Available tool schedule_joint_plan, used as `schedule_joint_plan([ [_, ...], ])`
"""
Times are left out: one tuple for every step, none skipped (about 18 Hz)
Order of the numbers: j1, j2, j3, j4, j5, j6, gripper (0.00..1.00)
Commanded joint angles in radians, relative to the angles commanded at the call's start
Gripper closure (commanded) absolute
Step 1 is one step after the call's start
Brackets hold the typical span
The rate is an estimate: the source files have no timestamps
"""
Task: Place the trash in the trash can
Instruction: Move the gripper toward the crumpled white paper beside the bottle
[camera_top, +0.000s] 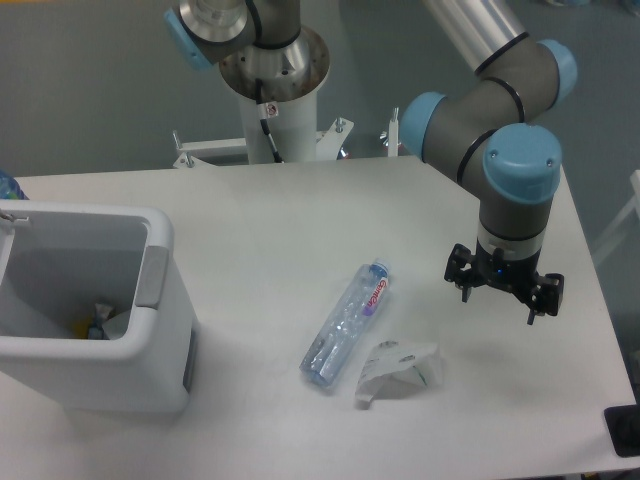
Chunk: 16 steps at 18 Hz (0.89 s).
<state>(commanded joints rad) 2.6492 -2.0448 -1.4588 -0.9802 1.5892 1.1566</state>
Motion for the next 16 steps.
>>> schedule_joint_plan([
  [0.000, 0.000, 0.000, 0.000, -0.002, 0.000, 0.00],
  [0.002, 0.000, 0.000, 0.000, -0.002, 0.002, 0.00],
  [0.002, 0.000, 0.000, 0.000, -0.002, 0.002, 0.00],
  [0.000, 0.000, 0.000, 0.002, -0.003, -0.003, 0.00],
  [0.002, 0.002, 0.000, 0.003, -0.009, -0.008, 0.00],
  [0.002, 0.003, -0.002, 0.003, -0.014, -0.008, 0.00],
  [0.002, 0.005, -0.009, 0.005, -0.015, -0.008, 0.00],
  [0.002, 0.006, -0.021, 0.011, -0.021, -0.009, 0.00],
  [0.002, 0.008, -0.034, 0.029, -0.035, -0.009, 0.00],
  [0.002, 0.009, -0.050, 0.060, -0.054, -0.009, 0.00],
  [0.002, 0.012, -0.073, 0.098, -0.073, -0.009, 0.00],
  [0.002, 0.014, -0.095, 0.135, -0.087, -0.011, 0.00],
  [0.000, 0.015, -0.115, 0.159, -0.095, -0.012, 0.00],
  [-0.006, 0.021, -0.127, 0.172, -0.095, -0.020, 0.00],
  [-0.009, 0.023, -0.130, 0.172, -0.097, -0.038, 0.00],
  [-0.015, 0.021, -0.132, 0.172, -0.100, -0.038, 0.00],
])
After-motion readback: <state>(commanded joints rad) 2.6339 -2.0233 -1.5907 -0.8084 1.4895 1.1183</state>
